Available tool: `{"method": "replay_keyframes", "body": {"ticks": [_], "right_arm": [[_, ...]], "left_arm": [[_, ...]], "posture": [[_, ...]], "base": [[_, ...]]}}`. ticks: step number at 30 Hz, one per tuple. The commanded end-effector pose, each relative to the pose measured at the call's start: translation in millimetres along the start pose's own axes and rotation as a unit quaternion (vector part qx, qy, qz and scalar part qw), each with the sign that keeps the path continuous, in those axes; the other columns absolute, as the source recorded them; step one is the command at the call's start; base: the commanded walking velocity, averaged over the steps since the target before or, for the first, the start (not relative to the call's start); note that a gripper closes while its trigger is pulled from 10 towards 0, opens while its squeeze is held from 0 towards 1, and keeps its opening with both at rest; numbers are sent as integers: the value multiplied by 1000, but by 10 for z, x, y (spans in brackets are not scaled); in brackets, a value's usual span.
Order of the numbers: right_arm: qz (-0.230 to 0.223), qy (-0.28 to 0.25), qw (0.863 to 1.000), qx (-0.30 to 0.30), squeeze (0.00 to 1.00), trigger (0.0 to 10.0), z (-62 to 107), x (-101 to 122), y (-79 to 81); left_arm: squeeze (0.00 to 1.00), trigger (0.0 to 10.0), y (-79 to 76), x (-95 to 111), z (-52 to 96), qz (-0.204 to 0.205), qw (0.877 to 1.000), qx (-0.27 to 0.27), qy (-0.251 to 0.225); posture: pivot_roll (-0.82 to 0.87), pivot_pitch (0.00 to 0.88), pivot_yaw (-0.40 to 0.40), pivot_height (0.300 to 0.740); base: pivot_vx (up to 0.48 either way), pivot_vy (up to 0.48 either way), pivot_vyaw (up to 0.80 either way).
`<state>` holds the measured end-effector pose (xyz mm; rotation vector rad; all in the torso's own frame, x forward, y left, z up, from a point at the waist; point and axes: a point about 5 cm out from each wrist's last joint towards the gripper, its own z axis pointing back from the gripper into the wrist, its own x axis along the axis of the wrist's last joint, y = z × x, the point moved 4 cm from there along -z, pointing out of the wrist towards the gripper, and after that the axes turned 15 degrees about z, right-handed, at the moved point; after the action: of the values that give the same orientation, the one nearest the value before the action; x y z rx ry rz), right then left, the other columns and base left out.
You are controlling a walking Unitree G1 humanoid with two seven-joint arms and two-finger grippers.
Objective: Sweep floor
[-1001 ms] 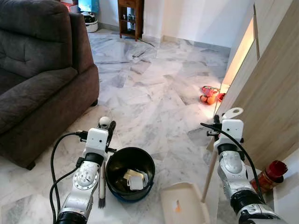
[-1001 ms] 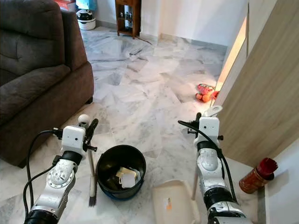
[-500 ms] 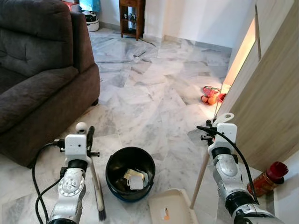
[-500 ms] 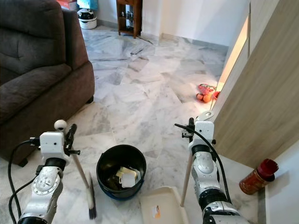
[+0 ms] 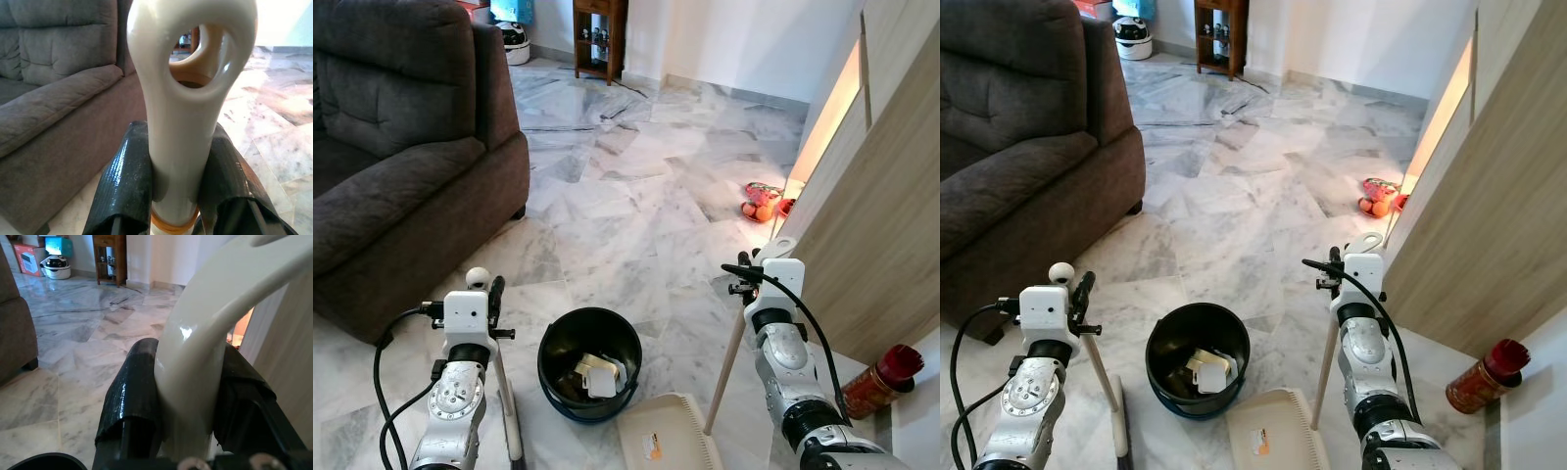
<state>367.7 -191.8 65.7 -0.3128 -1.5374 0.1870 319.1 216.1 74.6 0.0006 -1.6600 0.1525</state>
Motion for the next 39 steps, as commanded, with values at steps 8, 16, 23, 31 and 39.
{"method": "replay_keyframes", "body": {"ticks": [8,16,23,31,39], "right_arm": [[-1,-16,1000,-20,0,10000,-6,38,-120],[1,-16,1000,-8,0,10000,-13,44,-72],[2,-14,1000,-10,0,10000,-1,26,-77],[9,-9,1000,-12,0,10000,29,-22,-120],[12,-10,1000,-17,0,10000,20,-13,-159]], "left_arm": [[0,10000,-112,81,-68,1,1000,-24,-20],[0,10000,-68,93,-32,-3,1000,-17,-26],[0,10000,-86,101,-53,-5,999,-25,-26],[0,10000,-122,87,-66,0,999,-27,-25],[0,10000,-145,91,-82,0,999,-30,-25]], "posture": [[72,0,-69,740],[95,0,-75,740],[86,0,-71,740],[68,0,-64,740],[58,0,-63,740]], "base": [[0,0,0],[0,0,0],[0,0,0],[-129,0,0],[-270,0,0]]}}
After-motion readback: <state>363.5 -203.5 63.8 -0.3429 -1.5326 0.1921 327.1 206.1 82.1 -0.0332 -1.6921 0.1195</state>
